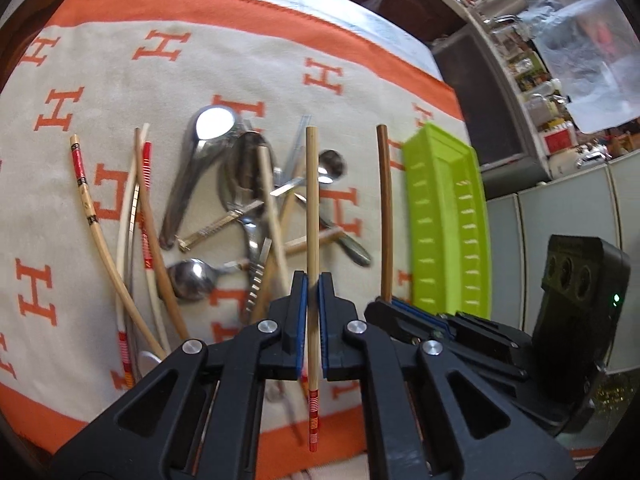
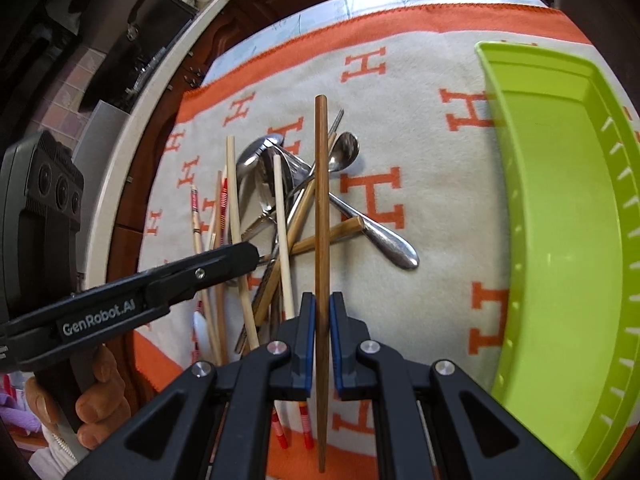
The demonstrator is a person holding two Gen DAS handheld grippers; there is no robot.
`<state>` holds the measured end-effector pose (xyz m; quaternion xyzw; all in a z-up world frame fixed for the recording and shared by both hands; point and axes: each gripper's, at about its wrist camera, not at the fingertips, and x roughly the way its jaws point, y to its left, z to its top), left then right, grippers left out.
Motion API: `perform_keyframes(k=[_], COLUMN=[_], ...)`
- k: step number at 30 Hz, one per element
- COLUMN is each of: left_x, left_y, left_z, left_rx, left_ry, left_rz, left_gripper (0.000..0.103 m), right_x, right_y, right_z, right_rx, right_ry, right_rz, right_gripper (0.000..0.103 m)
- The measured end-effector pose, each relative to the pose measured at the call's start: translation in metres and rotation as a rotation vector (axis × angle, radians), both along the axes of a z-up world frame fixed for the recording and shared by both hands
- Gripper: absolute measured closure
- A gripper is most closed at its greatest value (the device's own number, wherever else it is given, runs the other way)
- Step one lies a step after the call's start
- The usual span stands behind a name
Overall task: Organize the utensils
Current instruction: 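Carry the brown chopstick into the green tray and open the right tool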
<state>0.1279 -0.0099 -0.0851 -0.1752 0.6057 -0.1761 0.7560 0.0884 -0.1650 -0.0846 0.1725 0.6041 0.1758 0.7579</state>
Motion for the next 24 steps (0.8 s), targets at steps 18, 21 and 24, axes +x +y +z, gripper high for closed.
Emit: perform_keyframes(k=[18,21,24], left_x=[-0.004,0.01,0.025], left_y=[-0.124,-0.156,-0.184], left_z=[0.081,0.073,0.053], left_rx=[-0.065,-0.07,-0.06], left_ry=[-0.08,-0.059,-0.035], left_rz=[-0.149,-0.155,-0.153], left_gripper=[0.1,0.1,0.1], right_x=[-0.03,-0.027,-0.024], right_y=[-0.104,-0.126,-0.139], right_z=[0.05,0.043,0.035], right_rx=[-0.034,-0.088,-0.135], right_ry=[-0.102,-0.085,-0.063], right_rz=[-0.183,-0.228,-0.236], right_gripper=[0.096,0.096,0.096])
